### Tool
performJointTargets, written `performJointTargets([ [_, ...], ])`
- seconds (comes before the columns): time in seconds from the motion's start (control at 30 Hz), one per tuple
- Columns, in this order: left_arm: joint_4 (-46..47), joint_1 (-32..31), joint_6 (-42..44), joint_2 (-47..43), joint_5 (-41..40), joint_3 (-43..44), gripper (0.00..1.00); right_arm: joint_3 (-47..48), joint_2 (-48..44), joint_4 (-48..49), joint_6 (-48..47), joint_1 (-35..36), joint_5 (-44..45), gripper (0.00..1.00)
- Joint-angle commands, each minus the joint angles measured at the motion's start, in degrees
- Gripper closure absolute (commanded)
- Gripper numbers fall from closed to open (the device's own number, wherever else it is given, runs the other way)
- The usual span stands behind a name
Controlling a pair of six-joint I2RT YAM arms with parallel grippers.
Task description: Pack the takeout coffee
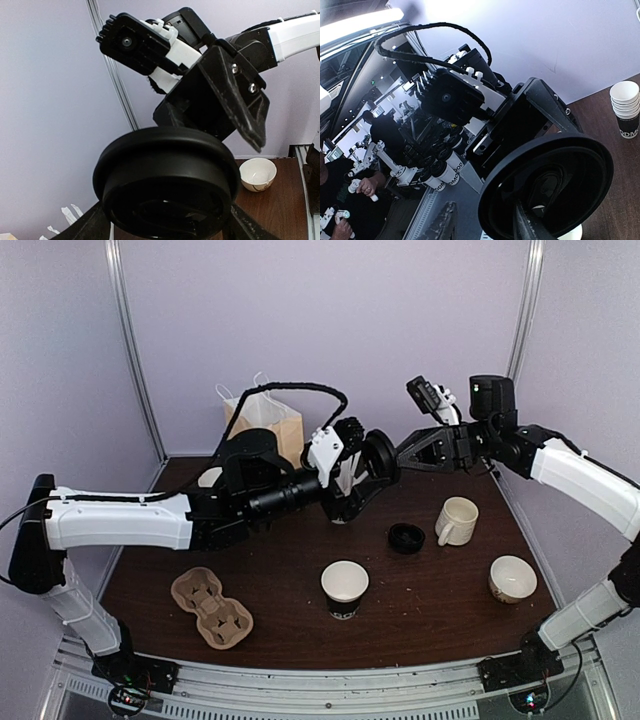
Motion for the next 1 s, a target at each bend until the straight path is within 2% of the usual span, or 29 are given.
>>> performJointTargets([
  [0.0, -4.0, 0.4, -0.3, -3.2, -0.7, 1.3, 0.25, -0.4, -1.6, 0.9, -0.4, -1.2, 1.0, 0.56],
  [0.1, -13.3, 0.5, -2.5, -5.8, -2.1, 1.7, 0.27, 0.1, -2.6, -1.2, -1.8, -4.4, 1.2, 0.48],
  [0.17, -21.8, 0.4, -3.9, -7.5, -2.7, 2.8, 0.27, 1.6, -2.9, -6.1, -5.2, -7.0, 3.0, 0.45],
  [0.2, -26.9, 0.4, -4.8, -8.1, -2.8, 3.6, 0.27, 2.9, -3.0, -11.3, -9.1, -8.4, 5.8, 0.44],
  [0.27, -37.2, 0.4, -7.0, -9.1, -2.4, 6.6, 0.27, 7.3, -2.7, -28.2, -23.7, -10.4, 14.6, 0.43],
  [0.33, -46.9, 0.1, -8.3, -9.3, -1.3, 9.3, 0.27, 9.7, -2.8, -39.3, -35.9, -9.8, 28.8, 0.43],
  [0.43, -57.4, -1.6, -10.8, -8.9, -4.1, 12.0, 0.27, 4.7, -5.8, -36.1, -37.7, -9.8, 44.4, 0.43],
  [0.53, -67.6, -3.2, -11.4, -6.8, -4.0, 15.4, 0.27, -1.7, -7.9, -32.6, -37.3, -9.7, 52.1, 0.43],
  [0.73, -80.5, -6.1, -11.0, 0.8, -5.2, 23.3, 0.27, -9.7, -9.3, -30.7, -37.9, -9.7, 53.9, 0.41],
  [0.97, -86.1, -6.6, -10.4, 8.8, -6.0, 29.9, 0.27, -18.4, -10.6, -24.5, -38.7, -9.8, 50.2, 0.39],
])
